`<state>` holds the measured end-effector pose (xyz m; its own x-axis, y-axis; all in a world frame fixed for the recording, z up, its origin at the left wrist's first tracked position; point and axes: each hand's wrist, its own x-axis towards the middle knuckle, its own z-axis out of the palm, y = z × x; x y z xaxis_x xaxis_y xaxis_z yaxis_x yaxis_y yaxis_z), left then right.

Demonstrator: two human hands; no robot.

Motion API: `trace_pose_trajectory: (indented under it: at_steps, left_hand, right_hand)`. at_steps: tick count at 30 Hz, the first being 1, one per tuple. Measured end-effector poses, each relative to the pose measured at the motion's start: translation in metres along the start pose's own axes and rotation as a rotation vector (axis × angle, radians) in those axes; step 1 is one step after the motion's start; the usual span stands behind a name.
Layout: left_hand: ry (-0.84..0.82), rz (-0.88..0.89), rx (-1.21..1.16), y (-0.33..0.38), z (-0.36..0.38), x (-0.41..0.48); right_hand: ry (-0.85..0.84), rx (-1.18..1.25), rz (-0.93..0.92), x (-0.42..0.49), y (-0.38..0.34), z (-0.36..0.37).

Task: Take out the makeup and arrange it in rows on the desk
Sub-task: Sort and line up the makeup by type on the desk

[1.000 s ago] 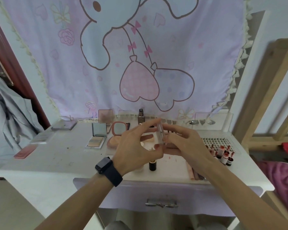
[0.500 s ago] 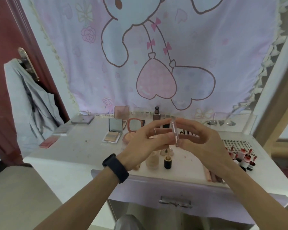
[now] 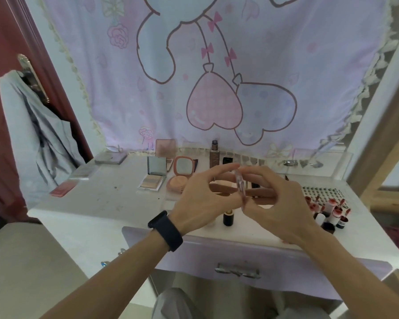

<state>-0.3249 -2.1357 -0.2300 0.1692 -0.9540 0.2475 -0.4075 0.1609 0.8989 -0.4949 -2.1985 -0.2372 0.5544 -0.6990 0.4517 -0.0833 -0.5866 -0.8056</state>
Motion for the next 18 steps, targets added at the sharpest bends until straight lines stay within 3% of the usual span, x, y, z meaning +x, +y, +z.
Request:
trace_pose_trajectory:
  at_steps: [10, 14, 18]
  left_hand:
    - [0.033, -0.071, -0.010, -0.002, 0.005, 0.004]
    - [0.032, -0.102, -0.026, -0.001, 0.000, 0.009]
    - [0.009, -0.176, -0.159, 0.000, 0.002, 0.014]
  right_hand:
    - [0.018, 0.086, 0.034, -0.001, 0.011, 0.002]
    - [-0.071, 0.184, 0.120, 0.001, 0.013, -0.005]
    - [-0.037, 0.143, 0.121, -0.001, 0.016, -0.005]
